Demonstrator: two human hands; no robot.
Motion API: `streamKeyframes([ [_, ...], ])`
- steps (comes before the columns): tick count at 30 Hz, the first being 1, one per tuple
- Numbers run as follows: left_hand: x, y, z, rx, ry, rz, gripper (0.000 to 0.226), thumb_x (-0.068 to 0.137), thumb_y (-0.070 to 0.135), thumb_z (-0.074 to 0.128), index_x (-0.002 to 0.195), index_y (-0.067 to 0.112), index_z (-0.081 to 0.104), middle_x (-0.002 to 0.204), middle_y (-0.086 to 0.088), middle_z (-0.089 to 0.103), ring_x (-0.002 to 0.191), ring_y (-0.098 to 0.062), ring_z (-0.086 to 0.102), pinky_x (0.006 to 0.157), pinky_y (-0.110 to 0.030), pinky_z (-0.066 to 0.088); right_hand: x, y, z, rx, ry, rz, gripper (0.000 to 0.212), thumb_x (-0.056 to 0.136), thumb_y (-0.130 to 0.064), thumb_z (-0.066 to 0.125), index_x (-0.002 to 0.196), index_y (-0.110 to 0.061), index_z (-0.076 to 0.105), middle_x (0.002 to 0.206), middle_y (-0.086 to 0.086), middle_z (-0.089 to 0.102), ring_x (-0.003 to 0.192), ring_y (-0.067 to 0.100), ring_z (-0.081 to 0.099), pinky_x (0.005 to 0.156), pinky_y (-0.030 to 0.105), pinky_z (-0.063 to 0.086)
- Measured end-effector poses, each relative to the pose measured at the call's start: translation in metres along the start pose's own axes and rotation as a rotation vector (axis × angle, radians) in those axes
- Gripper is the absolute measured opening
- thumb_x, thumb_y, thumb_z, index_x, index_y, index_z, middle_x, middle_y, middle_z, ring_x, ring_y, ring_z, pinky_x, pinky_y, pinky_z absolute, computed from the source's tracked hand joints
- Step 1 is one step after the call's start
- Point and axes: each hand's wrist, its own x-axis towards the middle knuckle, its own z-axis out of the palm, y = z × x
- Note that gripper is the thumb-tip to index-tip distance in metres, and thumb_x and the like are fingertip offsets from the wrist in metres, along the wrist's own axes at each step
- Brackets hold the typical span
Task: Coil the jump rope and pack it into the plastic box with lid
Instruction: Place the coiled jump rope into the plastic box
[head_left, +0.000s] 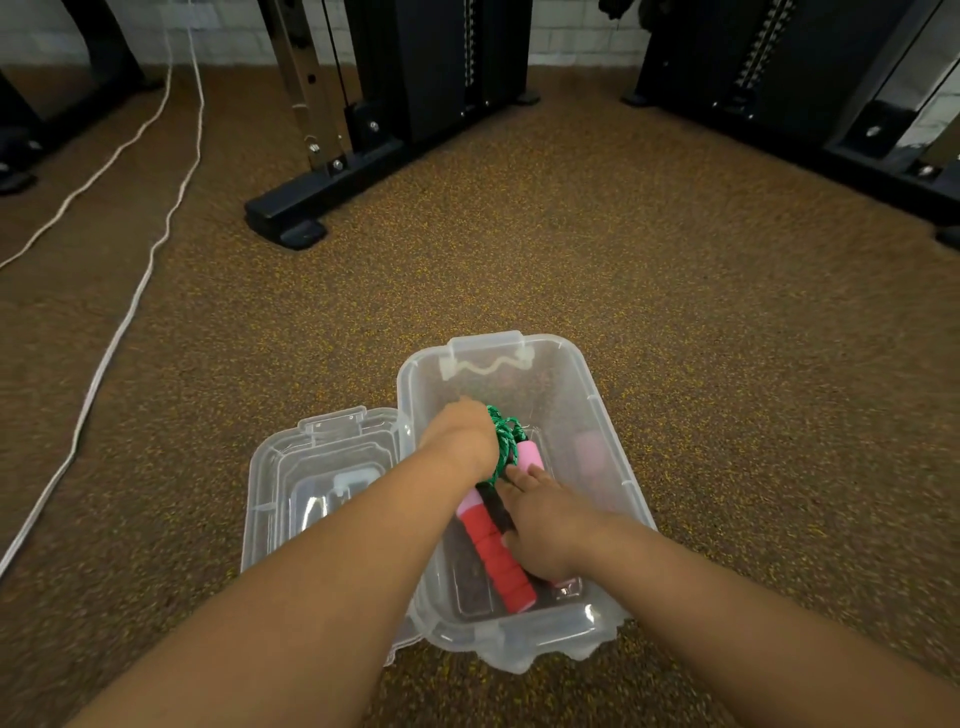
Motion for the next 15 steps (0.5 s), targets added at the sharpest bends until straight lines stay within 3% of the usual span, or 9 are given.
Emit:
streamKeyframes([
  [3,-0.017,-0.014,-0.002,-0.180,0.142,0.244,0.059,0.090,0.004,0.047,0.145,0.010,0.025,0.145,-0.013,0.042,0.130,-0.029,0.043,0.102,-0.039,0.040,-0.011,-0.003,-0.005,0.063,0.069,-0.010,0.059,0.096,-0.024,0.042,0.147,-0.007,0.019,0.159,0.012,0.013,0.146,0.031,0.011,0.116,0.049,0.022],
  [7,-0.048,-0.057,-0.011,-0.366,0.491,0.605,0.050,0.097,0.015,0.038,0.146,0.014,0.029,0.154,-0.005,0.029,0.143,-0.016,0.024,0.116,-0.025,0.015,-0.028,-0.007,-0.018,0.163,0.186,-0.053,0.056,0.097,-0.026,0.040,0.146,-0.006,0.023,0.156,0.015,0.022,0.145,0.030,0.016,0.117,0.044,0.020],
  [10,-0.063,-0.095,-0.014,-0.469,0.649,0.557,0.048,0.098,0.018,0.035,0.145,0.011,0.030,0.154,-0.006,0.028,0.142,-0.011,0.022,0.116,-0.021,0.012,-0.038,-0.011,-0.028,0.155,0.250,-0.101,0.060,0.097,-0.025,0.039,0.149,-0.009,0.015,0.160,0.011,0.012,0.148,0.027,0.007,0.119,0.036,0.009],
  [15,-0.077,-0.159,0.003,-0.445,0.556,0.331,0.051,0.100,0.029,0.031,0.149,0.021,0.020,0.158,0.006,0.015,0.144,-0.005,0.011,0.115,-0.024,0.010,-0.047,-0.032,-0.046,0.134,0.380,-0.170,0.061,0.097,-0.024,0.040,0.151,-0.015,0.013,0.161,0.004,0.010,0.148,0.021,0.001,0.121,0.037,0.008],
])
